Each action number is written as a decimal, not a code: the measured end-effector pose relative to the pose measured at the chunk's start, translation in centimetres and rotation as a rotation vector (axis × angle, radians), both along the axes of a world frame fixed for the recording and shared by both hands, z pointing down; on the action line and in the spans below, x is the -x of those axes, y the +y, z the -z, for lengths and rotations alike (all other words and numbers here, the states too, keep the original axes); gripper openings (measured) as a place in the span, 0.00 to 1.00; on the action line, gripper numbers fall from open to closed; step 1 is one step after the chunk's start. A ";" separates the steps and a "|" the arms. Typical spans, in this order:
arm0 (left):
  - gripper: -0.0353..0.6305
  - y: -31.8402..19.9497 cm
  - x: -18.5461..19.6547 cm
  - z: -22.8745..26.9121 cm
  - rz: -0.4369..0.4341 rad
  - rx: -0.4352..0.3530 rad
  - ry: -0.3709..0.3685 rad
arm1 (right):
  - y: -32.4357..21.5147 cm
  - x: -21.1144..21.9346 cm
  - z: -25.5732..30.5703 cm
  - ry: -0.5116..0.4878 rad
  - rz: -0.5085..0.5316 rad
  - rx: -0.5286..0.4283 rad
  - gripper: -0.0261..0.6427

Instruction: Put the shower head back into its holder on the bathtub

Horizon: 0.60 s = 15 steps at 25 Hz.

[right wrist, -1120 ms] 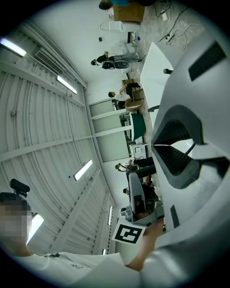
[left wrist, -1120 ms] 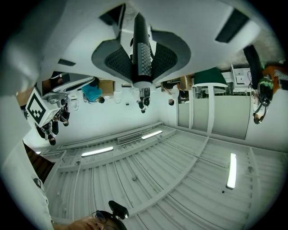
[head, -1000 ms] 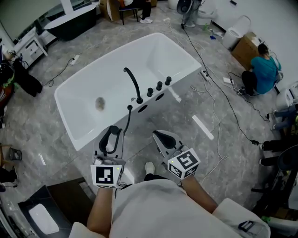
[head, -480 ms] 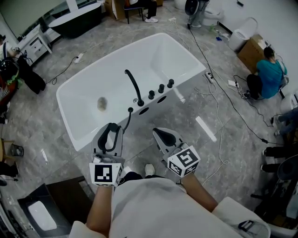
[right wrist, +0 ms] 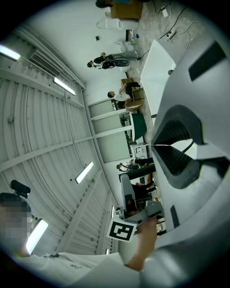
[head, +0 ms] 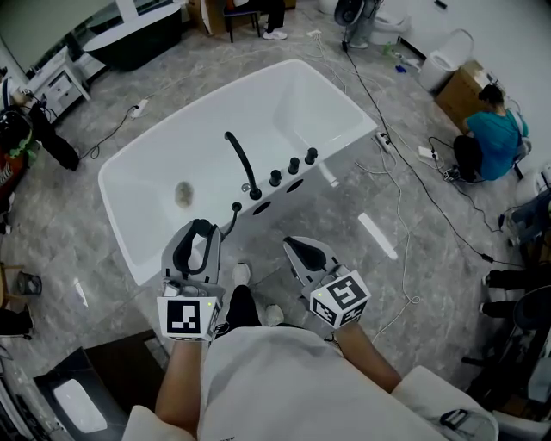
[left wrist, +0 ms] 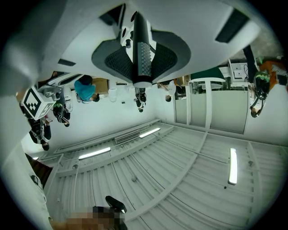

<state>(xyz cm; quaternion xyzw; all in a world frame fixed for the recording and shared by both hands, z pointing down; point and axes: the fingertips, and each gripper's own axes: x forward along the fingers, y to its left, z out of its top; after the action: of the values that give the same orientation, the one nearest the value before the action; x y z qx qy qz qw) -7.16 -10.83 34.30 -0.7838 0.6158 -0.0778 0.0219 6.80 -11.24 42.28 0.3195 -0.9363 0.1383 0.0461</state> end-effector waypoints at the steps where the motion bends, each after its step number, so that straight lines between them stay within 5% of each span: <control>1: 0.25 -0.4 0.1 0.1 -0.004 -0.005 -0.002 | -0.3 0.0 0.0 0.000 -0.004 -0.002 0.07; 15: 0.25 -6.6 1.8 -2.4 -0.075 0.046 0.018 | -4.8 1.9 -0.8 0.035 -0.055 0.025 0.07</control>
<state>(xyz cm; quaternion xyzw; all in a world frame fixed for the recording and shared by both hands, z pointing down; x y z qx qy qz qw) -9.00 -17.45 36.71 -0.8072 0.5842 -0.0842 0.0012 4.94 -16.05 43.04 0.3467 -0.9245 0.1457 0.0626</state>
